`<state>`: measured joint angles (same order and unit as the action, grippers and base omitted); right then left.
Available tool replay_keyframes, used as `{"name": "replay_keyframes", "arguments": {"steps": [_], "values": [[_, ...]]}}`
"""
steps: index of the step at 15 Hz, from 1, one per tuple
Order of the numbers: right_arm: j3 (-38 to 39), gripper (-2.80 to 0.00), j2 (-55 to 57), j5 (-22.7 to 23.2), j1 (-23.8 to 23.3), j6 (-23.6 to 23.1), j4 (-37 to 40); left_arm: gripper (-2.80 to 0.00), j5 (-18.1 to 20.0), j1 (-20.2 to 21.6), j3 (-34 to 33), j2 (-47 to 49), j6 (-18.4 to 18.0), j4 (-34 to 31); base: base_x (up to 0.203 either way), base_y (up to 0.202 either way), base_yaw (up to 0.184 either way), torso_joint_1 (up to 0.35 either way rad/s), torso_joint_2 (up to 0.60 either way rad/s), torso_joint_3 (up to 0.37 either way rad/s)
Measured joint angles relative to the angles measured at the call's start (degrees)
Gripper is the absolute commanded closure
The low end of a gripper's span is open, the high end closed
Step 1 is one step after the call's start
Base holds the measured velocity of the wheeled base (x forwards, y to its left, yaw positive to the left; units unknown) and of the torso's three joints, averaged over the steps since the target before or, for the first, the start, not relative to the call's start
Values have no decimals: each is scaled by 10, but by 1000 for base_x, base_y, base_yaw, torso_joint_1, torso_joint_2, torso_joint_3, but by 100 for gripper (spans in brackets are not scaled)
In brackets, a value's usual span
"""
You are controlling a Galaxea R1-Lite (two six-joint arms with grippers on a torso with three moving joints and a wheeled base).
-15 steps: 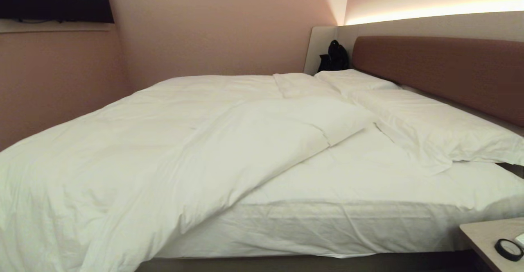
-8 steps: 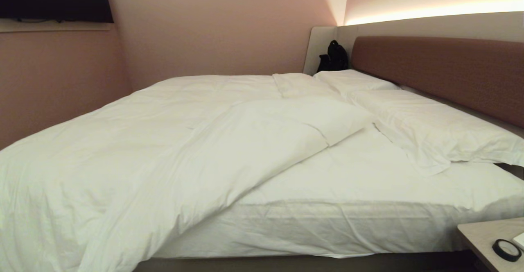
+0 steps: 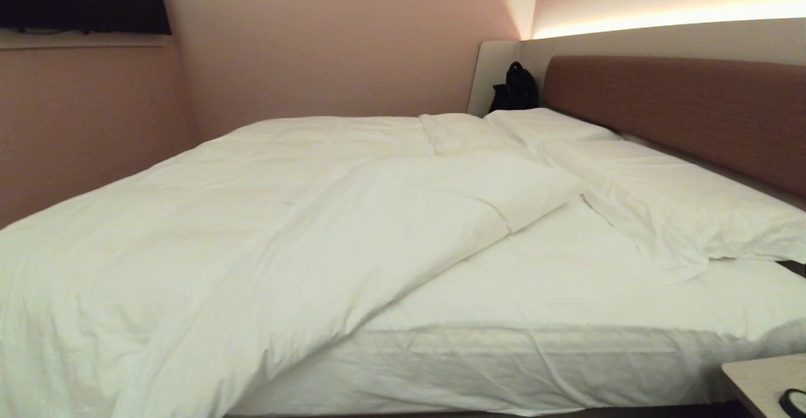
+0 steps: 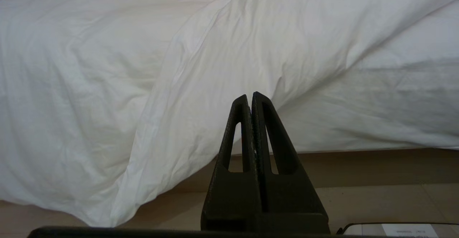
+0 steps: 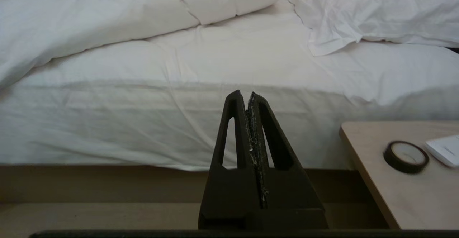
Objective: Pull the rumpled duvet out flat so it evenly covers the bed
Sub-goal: Hold the folded corner of the quilt
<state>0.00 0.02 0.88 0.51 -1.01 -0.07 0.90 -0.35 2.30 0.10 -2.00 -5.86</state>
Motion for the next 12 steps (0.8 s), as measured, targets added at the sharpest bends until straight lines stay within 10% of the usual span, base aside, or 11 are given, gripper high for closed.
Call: {"name": "replay_keyframes", "arguments": {"steps": [12], "values": [[0,0,0,0,0,0,0,0,-1,0,-1,0,2,0,9,0,0,1,0,0]]}}
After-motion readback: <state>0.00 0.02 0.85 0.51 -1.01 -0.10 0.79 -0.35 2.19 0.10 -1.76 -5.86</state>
